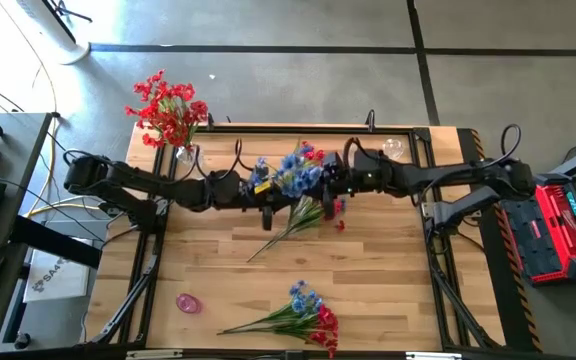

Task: Sort flowers into vase by color
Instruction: Put the top left blue flower into the right transparent vase, then put the bottom blue flower into the right transparent vase

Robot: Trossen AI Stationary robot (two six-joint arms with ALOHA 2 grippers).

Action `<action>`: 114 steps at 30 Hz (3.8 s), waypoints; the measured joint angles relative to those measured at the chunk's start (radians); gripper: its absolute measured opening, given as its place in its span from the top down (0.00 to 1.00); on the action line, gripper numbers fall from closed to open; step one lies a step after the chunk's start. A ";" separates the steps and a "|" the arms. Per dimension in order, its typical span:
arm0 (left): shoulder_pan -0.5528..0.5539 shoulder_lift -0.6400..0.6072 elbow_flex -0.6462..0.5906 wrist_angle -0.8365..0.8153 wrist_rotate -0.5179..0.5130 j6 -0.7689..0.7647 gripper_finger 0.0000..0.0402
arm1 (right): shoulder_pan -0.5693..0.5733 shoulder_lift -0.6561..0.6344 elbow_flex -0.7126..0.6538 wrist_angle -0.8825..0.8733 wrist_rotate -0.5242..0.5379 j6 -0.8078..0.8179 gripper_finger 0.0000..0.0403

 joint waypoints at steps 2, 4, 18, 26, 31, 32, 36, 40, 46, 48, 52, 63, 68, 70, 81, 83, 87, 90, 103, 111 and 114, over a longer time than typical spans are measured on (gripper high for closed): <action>0.019 0.000 0.000 0.000 -0.005 0.008 0.89 | -0.013 -0.001 0.001 -0.022 0.008 0.000 0.97; 0.037 -0.001 0.000 -0.002 -0.006 0.022 0.84 | -0.026 -0.001 0.001 -0.049 0.024 -0.007 0.98; 0.079 -0.012 0.001 -0.337 -0.006 -0.011 0.66 | -0.134 -0.177 -0.001 -0.435 0.460 -0.065 1.00; 0.100 -0.012 0.001 -0.399 -0.018 -0.010 0.66 | -0.241 -0.345 -0.001 -0.617 0.675 -0.069 1.00; 0.099 -0.012 0.001 -0.464 -0.029 -0.011 0.66 | -0.311 -0.418 -0.001 -0.650 0.794 -0.091 1.00; 0.099 -0.012 0.001 -0.477 -0.030 -0.013 0.66 | -0.323 -0.429 -0.001 -0.656 0.822 -0.090 1.00; 0.099 -0.012 0.001 -0.544 -0.030 -0.049 0.66 | -0.355 -0.462 -0.001 -0.684 0.923 -0.088 1.00; 0.099 -0.012 0.001 -0.584 -0.031 -0.062 0.66 | -0.385 -0.472 -0.001 -0.741 0.999 -0.081 1.00; 0.103 -0.012 0.001 -0.589 -0.035 -0.047 0.66 | -0.436 -0.472 -0.001 -0.779 1.012 -0.056 1.00; 0.108 -0.012 0.001 -0.589 -0.035 -0.045 0.66 | -0.454 -0.472 -0.001 -0.791 1.025 -0.056 1.00; 0.122 -0.012 0.001 -0.589 -0.037 -0.045 0.66 | -0.478 -0.471 -0.001 -0.790 1.027 -0.052 1.00; 0.145 -0.012 0.001 -0.589 -0.036 -0.045 0.66 | -0.522 -0.406 -0.001 -0.856 1.002 0.074 1.00; 0.145 -0.012 0.001 -0.589 -0.036 -0.046 0.66 | -0.528 -0.359 -0.001 -0.856 0.989 0.102 1.00; 0.145 -0.012 0.001 -0.589 -0.036 -0.053 0.66 | -0.534 -0.340 -0.001 -0.855 0.988 0.118 0.98; 0.145 -0.012 0.001 -0.594 -0.041 -0.054 0.66 | -0.557 -0.329 -0.001 -0.856 0.977 0.132 0.69; 0.145 -0.012 0.001 -0.594 -0.041 -0.056 0.66 | -0.557 -0.347 -0.001 -0.854 0.960 0.132 0.63; 0.145 -0.012 0.001 -0.594 -0.041 -0.081 0.66 | -0.557 -0.396 0.000 -0.856 0.950 0.148 0.52; 0.145 -0.012 0.001 -0.595 -0.041 -0.099 0.66 | -0.557 -0.431 0.022 -0.862 0.944 0.148 0.47; 0.082 -0.009 0.001 -0.587 0.109 -0.008 0.69 | -0.492 -0.520 0.130 -0.848 0.414 0.075 0.45; -0.029 0.060 0.000 -0.555 0.106 -0.099 0.69 | -0.229 -0.460 0.130 -0.935 0.303 0.173 0.50; -0.100 0.073 0.000 -0.540 0.154 -0.083 0.69 | -0.113 -0.422 0.130 -0.964 0.336 0.203 0.50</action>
